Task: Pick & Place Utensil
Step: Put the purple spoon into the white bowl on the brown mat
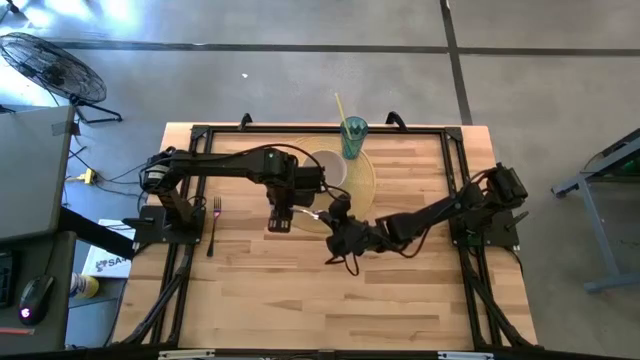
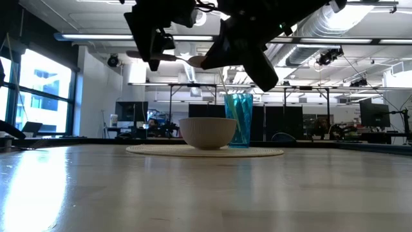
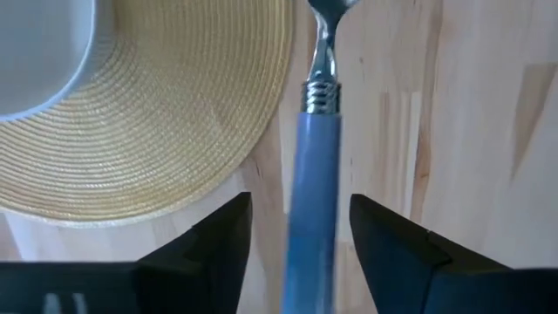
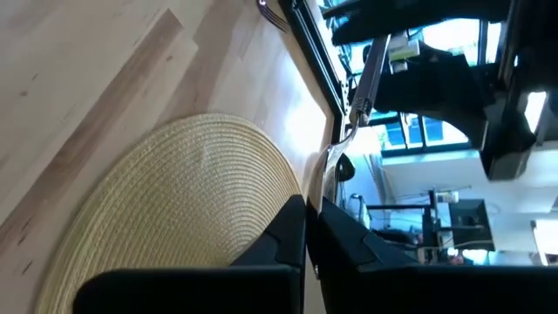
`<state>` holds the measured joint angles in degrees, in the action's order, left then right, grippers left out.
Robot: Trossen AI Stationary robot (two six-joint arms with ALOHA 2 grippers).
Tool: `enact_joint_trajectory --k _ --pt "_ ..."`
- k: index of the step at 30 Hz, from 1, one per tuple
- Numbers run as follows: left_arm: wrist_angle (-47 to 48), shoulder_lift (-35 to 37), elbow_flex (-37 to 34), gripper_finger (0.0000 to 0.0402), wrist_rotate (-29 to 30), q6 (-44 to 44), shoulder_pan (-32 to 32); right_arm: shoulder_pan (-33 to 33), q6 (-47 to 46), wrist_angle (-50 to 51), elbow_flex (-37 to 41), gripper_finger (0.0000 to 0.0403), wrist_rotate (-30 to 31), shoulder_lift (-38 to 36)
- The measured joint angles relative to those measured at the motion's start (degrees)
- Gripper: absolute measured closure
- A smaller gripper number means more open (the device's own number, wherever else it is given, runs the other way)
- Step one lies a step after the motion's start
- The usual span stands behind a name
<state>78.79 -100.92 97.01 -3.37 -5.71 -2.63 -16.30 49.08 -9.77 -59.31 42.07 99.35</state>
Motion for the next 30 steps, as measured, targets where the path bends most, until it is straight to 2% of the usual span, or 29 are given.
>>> enact_joint_trajectory --k 7,21,27,30 --pt "2.38 0.0 -0.02 0.0242 -0.12 -6.44 0.0 -0.71 3.04 -0.01 0.0 0.0399 3.21 0.0" --pt "4.02 0.37 -0.04 0.0255 2.83 -5.16 -0.42 -1.07 2.4 0.5 0.13 0.04 4.32 0.0" --pt "3.91 0.37 -0.04 0.0257 -0.29 -4.52 -2.64 -1.05 2.41 0.76 0.13 0.04 4.51 0.0" --pt "3.92 0.37 -0.04 0.0274 -1.83 -4.53 -3.29 -1.03 2.31 1.09 0.13 0.04 4.51 0.0"
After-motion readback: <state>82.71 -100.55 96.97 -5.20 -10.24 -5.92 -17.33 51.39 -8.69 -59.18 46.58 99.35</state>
